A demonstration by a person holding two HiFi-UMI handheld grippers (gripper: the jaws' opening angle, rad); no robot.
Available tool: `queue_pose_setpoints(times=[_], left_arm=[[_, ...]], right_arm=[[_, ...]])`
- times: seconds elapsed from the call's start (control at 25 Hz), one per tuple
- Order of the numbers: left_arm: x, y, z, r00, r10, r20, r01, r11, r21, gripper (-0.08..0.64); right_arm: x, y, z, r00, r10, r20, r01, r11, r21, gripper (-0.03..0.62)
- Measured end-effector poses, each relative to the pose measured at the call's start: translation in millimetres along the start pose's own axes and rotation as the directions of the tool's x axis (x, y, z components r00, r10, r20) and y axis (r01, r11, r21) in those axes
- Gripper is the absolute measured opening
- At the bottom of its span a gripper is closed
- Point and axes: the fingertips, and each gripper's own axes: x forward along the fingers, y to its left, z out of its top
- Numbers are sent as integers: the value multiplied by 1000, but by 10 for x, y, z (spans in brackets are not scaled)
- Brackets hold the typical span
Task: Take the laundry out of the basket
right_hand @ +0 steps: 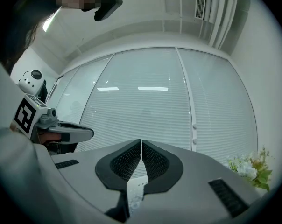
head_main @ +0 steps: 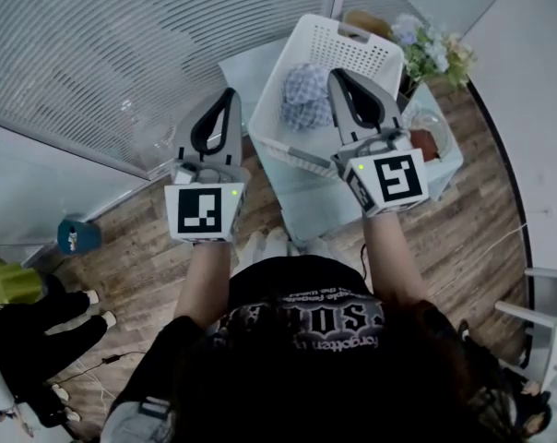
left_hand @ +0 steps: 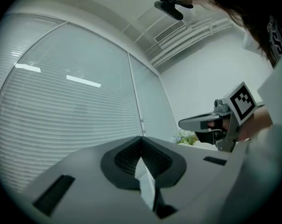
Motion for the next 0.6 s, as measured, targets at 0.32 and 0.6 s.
queue_pose_setpoints(times=[0.32, 0.6], left_arm=[[268, 135, -133, 999, -41, -16, 40, 999, -17, -3], [609, 351, -241, 997, -77, -19, 76, 997, -26, -3]], right_arm=[[245, -123, -232, 997, -40, -64, 40, 999, 3, 31], [566, -265, -426, 995, -42, -96, 46, 998, 41, 31]])
